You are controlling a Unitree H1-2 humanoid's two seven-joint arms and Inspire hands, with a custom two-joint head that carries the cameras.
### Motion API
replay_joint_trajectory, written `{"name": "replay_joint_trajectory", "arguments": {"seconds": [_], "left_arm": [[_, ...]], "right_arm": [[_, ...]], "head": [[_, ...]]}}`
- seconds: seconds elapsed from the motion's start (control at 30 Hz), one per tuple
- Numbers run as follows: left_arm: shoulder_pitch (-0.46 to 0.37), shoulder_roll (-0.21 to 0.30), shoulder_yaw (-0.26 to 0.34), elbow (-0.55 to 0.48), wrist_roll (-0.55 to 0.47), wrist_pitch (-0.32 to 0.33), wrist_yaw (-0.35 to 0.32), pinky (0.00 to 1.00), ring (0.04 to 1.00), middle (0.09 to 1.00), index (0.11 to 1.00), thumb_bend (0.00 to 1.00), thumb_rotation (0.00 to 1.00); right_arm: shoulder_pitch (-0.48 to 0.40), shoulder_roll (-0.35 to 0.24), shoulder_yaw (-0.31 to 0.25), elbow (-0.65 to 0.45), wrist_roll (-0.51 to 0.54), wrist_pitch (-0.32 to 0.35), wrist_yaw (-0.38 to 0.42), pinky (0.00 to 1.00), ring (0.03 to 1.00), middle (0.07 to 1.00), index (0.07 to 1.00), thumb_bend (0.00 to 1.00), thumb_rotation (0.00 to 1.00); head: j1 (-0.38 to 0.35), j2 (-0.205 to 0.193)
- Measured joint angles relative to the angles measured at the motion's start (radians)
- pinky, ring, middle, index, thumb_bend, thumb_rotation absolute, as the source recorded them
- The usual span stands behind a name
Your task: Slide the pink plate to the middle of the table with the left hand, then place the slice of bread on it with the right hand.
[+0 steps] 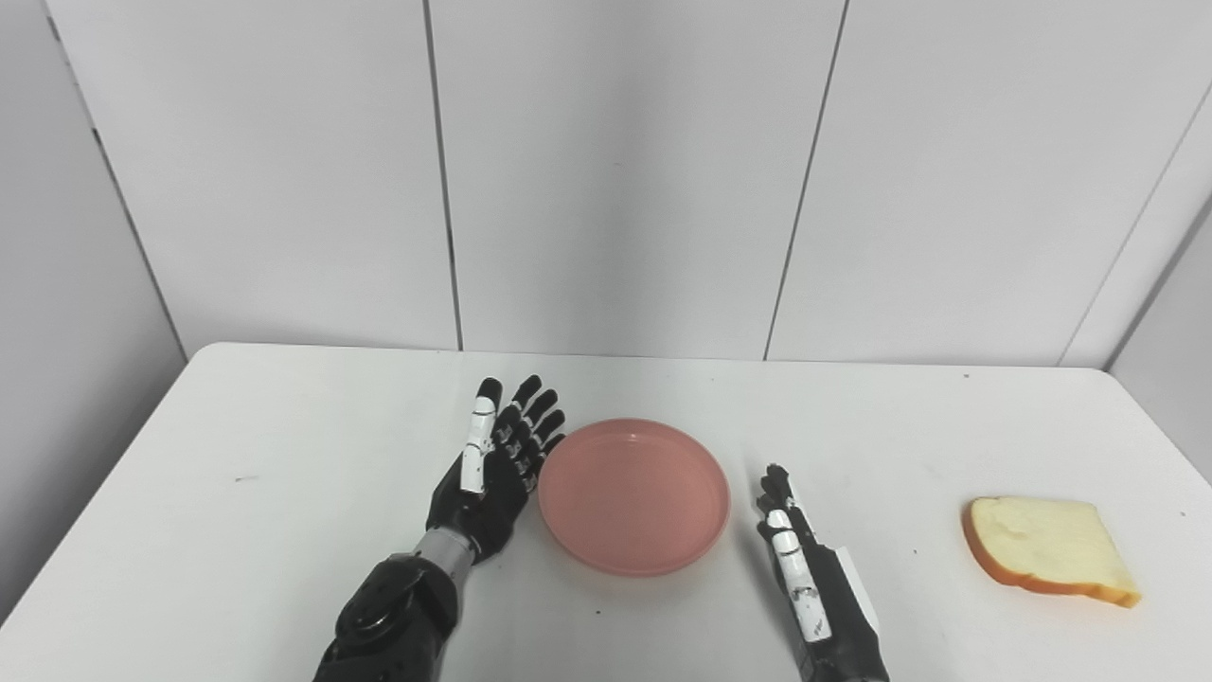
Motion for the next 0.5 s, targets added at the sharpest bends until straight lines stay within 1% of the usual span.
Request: {"name": "replay_joint_trajectory", "arguments": {"seconds": [0.1, 0.17, 0.23, 0.33, 0.37, 0.4, 0.47, 0.5], "left_arm": [[0.000, -0.006, 0.007, 0.000, 0.000, 0.000, 0.001, 1.00, 1.000, 1.000, 1.000, 0.67, 0.98], [0.001, -0.009, 0.012, -0.002, 0.000, 0.000, 0.001, 1.00, 1.000, 1.000, 1.000, 0.67, 0.98], [0.001, -0.012, 0.017, -0.002, 0.000, 0.000, 0.001, 1.00, 1.000, 1.000, 1.000, 0.67, 0.97], [-0.001, -0.012, 0.023, 0.007, 0.000, -0.009, 0.001, 1.00, 0.997, 0.996, 0.998, 0.68, 0.97], [-0.004, -0.011, 0.024, 0.013, 0.000, -0.012, 0.001, 1.00, 0.993, 0.994, 0.999, 0.69, 0.97], [-0.007, -0.010, 0.025, 0.017, 0.000, -0.014, 0.001, 1.00, 0.992, 0.994, 1.000, 0.68, 0.98], [-0.008, -0.005, 0.026, 0.018, 0.000, -0.014, 0.001, 1.00, 0.990, 0.993, 1.000, 0.68, 0.98], [-0.008, -0.003, 0.028, 0.017, 0.000, -0.014, 0.001, 1.00, 0.987, 0.992, 1.000, 0.67, 0.98]], "right_arm": [[0.002, -0.001, -0.010, -0.006, -0.027, 0.000, -0.019, 1.00, 1.000, 1.000, 1.000, 0.45, 1.00], [0.004, -0.001, -0.024, -0.009, -0.034, -0.016, -0.033, 1.00, 1.000, 1.000, 1.000, 0.45, 1.00], [0.004, -0.007, -0.046, -0.009, -0.028, -0.040, -0.041, 1.00, 1.000, 1.000, 1.000, 0.47, 0.98], [0.005, -0.028, -0.067, -0.014, -0.028, -0.053, -0.046, 1.00, 1.000, 1.000, 1.000, 0.53, 0.97], [0.006, -0.036, -0.069, -0.020, -0.031, -0.053, -0.045, 1.00, 1.000, 1.000, 1.000, 0.59, 0.96], [0.007, -0.045, -0.072, -0.032, -0.032, -0.053, -0.045, 1.00, 1.000, 1.000, 1.000, 0.60, 0.95], [0.004, -0.066, -0.072, -0.075, -0.039, -0.052, -0.043, 1.00, 1.000, 1.000, 1.000, 0.58, 0.95], [-0.003, -0.077, -0.074, -0.093, -0.045, -0.052, -0.043, 1.00, 1.000, 1.000, 1.000, 0.58, 0.94]], "head": [[-0.025, 0.000], [-0.038, -0.005], [-0.055, -0.008], [-0.068, -0.011], [-0.069, -0.012], [-0.069, -0.012], [-0.069, -0.012], [-0.133, -0.032]]}}
